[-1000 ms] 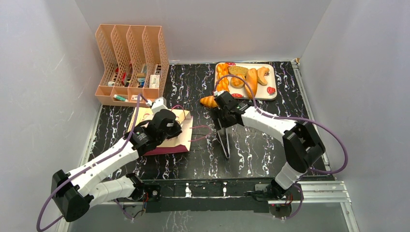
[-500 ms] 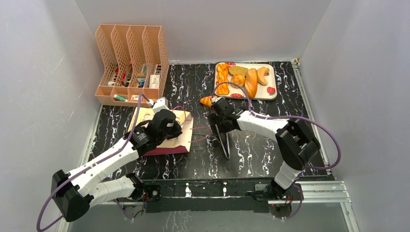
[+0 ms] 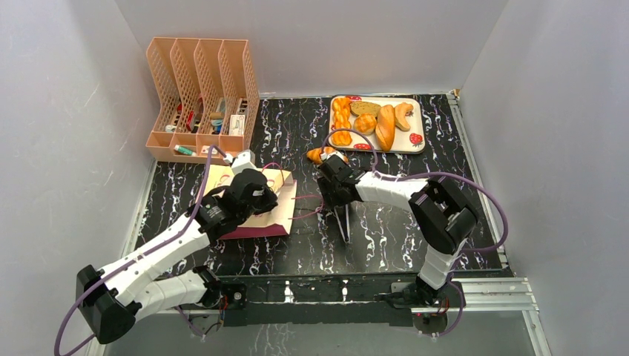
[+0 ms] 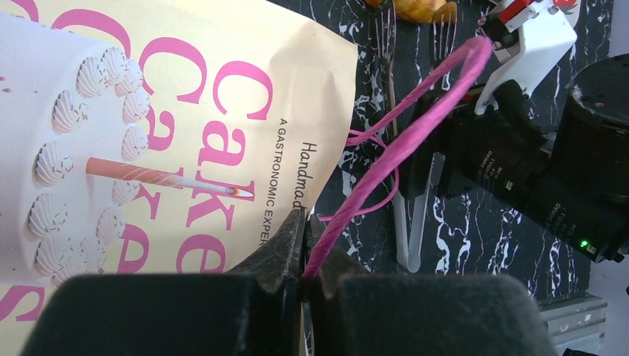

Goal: Take the fake bread out of the paper bag
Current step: Pick up the clamp at the center of the board.

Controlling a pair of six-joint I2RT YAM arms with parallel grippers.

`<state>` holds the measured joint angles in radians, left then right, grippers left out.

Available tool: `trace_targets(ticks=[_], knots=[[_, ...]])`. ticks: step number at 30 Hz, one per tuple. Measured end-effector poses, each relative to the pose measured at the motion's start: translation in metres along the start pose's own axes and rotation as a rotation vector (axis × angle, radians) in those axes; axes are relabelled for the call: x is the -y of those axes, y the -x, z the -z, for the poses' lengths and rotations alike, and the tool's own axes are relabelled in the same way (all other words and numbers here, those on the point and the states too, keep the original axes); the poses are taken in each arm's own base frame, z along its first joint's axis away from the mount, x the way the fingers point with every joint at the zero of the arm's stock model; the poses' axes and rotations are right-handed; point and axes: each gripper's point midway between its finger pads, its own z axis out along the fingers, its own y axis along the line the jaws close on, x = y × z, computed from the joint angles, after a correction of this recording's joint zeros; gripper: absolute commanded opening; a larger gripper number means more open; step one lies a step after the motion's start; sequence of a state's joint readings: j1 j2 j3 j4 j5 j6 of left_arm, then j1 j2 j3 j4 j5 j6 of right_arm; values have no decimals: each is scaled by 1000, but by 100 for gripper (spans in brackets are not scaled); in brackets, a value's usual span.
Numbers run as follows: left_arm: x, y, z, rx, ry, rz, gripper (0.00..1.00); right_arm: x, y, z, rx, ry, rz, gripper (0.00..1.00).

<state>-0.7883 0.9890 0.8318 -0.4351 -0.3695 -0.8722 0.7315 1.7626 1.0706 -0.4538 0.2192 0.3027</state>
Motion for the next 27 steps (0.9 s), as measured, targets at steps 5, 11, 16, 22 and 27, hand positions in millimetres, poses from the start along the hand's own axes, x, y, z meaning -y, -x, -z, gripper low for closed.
trace_targets(ticks=[5,11,16,22,27], knots=[[-5,-5,-1,-7,8,0,0,-2,8,-5,28,-6,-21,21],[-8,-6,2,-1,2,14,0,-6,14,-8,26,16,-32,4],[-8,-3,9,17,-18,36,0,-7,11,-7,6,33,-37,0],[-9,1,15,34,-27,46,0,-10,8,16,-15,73,-56,0],[-11,1,16,39,-26,54,0,-13,24,55,42,128,-80,19]])
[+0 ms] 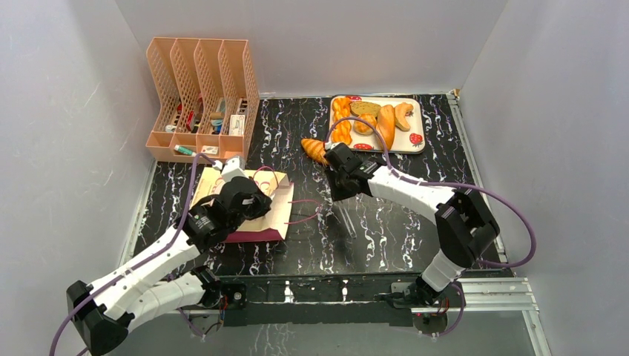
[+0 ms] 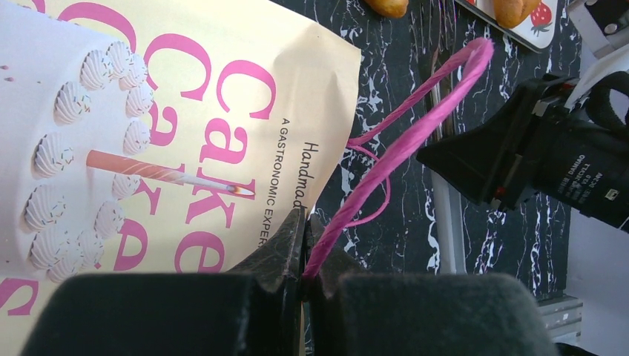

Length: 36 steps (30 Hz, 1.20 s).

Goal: Take the fake bread out of the paper bag
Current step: Pick up the clamp at the center of the board, then pick up the fake bread from the center of the board.

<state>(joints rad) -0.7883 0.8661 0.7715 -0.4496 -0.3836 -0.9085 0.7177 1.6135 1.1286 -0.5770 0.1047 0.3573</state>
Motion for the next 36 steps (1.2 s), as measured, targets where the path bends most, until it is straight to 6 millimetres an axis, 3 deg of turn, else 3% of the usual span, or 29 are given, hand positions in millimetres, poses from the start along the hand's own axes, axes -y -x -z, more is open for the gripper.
trace_targets(ticks=[3,11,21,28,36], knots=[[-1,-2,-2,-6,5,-2,0,-3,3,2,-12,7,-1,27],[1,-1,-3,-1,-1,0,0,-2,-2,-3,-59,12,6,37],[6,1,-7,6,-13,6,0,24,-10,-28,-139,-27,-10,41],[8,1,-7,5,-18,7,0,28,-14,-57,-200,-25,12,42],[8,-1,-8,-2,-19,6,0,30,10,-72,-170,-18,18,43]])
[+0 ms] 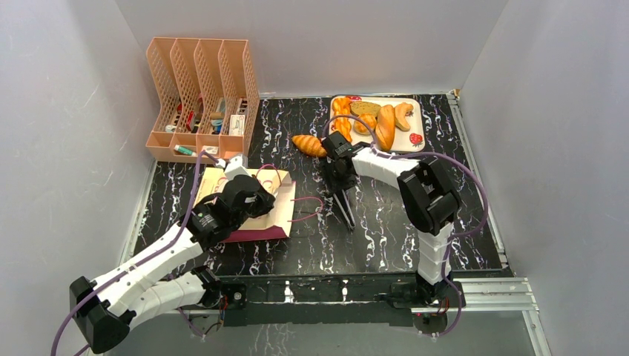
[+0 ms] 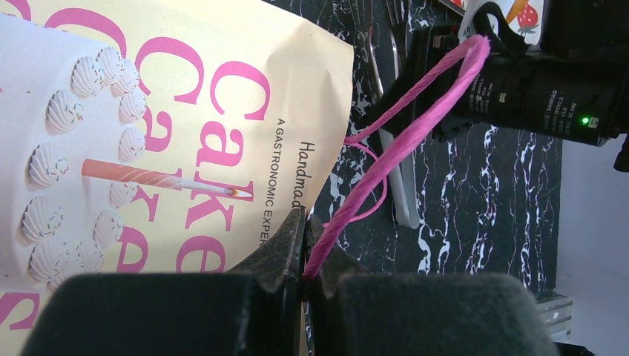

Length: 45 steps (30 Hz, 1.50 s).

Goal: Take the fake bread out of the paper bag
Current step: Pick up the fake bread from the center of the board.

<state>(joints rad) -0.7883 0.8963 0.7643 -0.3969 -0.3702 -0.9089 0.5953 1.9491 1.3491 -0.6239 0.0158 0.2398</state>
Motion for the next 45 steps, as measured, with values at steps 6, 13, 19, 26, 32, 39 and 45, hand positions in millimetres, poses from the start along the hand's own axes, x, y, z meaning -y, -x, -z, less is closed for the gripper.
trace_targets(ticks=[6,13,19,26,32,39,45], knots=[[-2,-4,-1,-11,1,-2,0,3,13,-5,13,-6,-7,46],[-3,-5,0,-15,-1,-2,0,4,26,-12,26,-12,-8,46],[-2,-2,6,-6,-13,9,0,5,50,-20,55,1,-10,19],[-7,-4,10,-3,-15,16,0,-1,59,-24,57,67,-15,0],[-7,-2,13,4,-18,22,0,-3,57,-23,72,92,-26,0],[-9,1,16,17,-20,25,0,-7,38,-14,46,116,-44,0],[-11,1,16,19,-13,23,0,-6,33,2,42,107,-45,0]])
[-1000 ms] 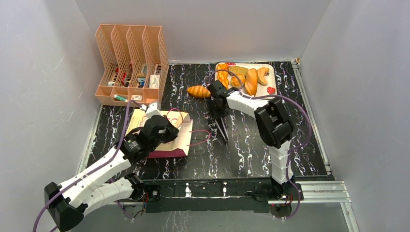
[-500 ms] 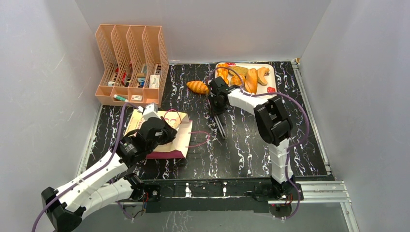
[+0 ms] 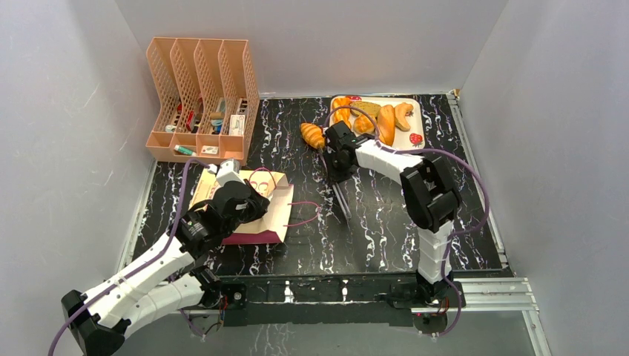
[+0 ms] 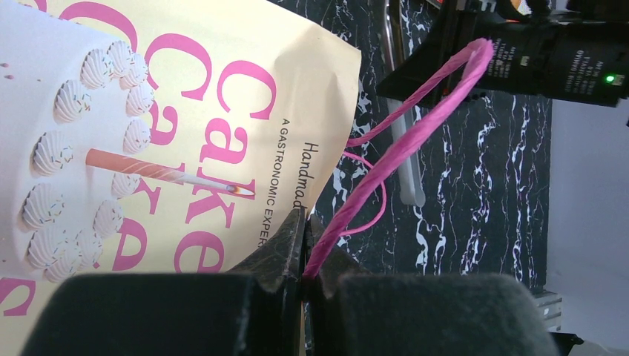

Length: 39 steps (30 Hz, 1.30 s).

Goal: Take the fake bread out of the paper bag
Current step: Pick up the fake bread from the center of the board.

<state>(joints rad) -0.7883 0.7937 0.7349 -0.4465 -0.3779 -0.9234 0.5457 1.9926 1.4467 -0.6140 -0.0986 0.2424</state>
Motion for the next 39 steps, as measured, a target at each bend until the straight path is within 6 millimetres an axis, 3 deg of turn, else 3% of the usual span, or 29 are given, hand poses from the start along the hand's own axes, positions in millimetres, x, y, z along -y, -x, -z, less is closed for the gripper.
trace_targets(ticks=[17,26,32,39], knots=[[-1,0,-1,1,5,-10,0,2,-5,57,37,-34,-14,0],[0,0,-4,1,4,-36,0,9,-5,69,39,-78,-20,0],[1,0,-6,1,2,-53,0,16,15,94,110,-96,-40,0],[1,-4,-11,-14,4,-81,0,40,42,118,199,-137,-92,0]])
